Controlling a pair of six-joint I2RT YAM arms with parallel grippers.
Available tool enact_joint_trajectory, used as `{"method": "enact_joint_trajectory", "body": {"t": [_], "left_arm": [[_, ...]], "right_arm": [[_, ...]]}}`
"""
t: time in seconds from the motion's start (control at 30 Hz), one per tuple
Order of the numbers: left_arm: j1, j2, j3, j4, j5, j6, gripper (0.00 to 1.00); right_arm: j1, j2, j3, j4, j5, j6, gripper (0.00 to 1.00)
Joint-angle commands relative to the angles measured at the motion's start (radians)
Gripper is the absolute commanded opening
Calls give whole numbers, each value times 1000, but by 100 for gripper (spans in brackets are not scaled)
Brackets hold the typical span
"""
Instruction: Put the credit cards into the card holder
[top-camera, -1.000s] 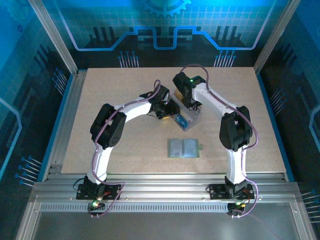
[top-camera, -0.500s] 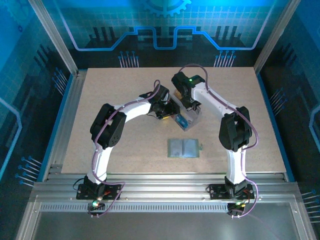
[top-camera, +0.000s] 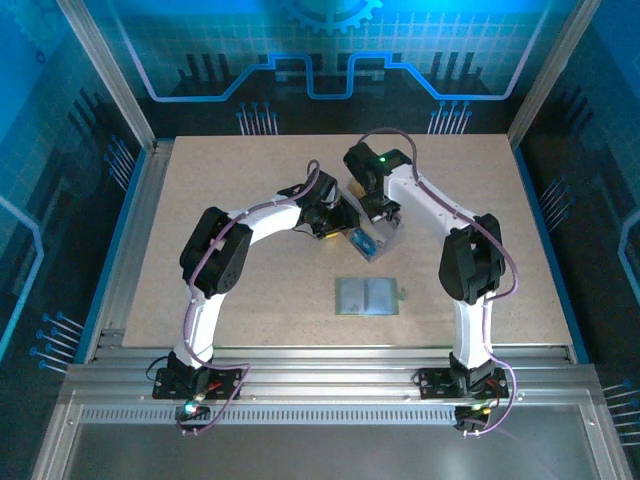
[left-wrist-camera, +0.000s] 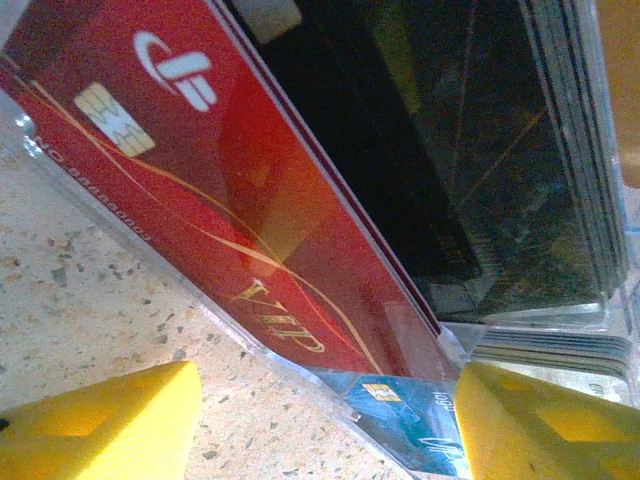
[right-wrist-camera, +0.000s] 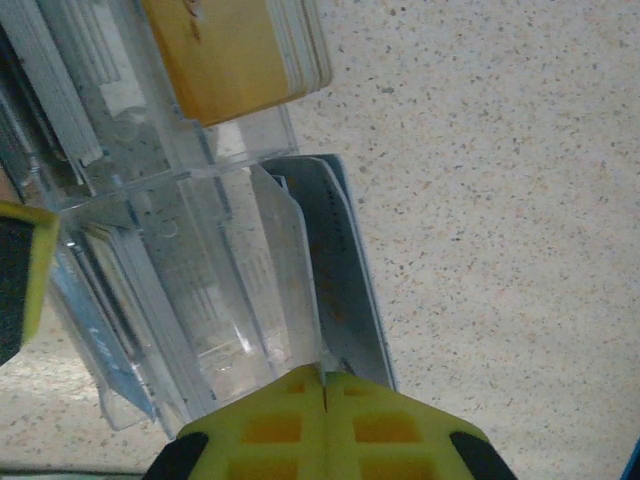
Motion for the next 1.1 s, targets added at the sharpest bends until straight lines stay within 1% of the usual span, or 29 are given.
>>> {"method": "enact_joint_trajectory", "body": {"t": [0.0,0.53,0.67,0.87,1.07], "left_arm": [[12,28,-53,-102,-38,9,68],[18,4,-56,-95,4,9,68],[20,-4,-57,-91,13,12,68],[20,-4,-56,-90,18,13,68],[22,-3,-56,-92,21,14,68]], "right_arm": [[-1,-56,26,-19,-58,-7,0],[-36,-84,19,-3,-208,-9,0],[-44,-67,23,-2,-206,-10,0],[-55,-39,33,-17,-127,-12,0],[-58,-11,38,-20,-109,-13,0]]}}
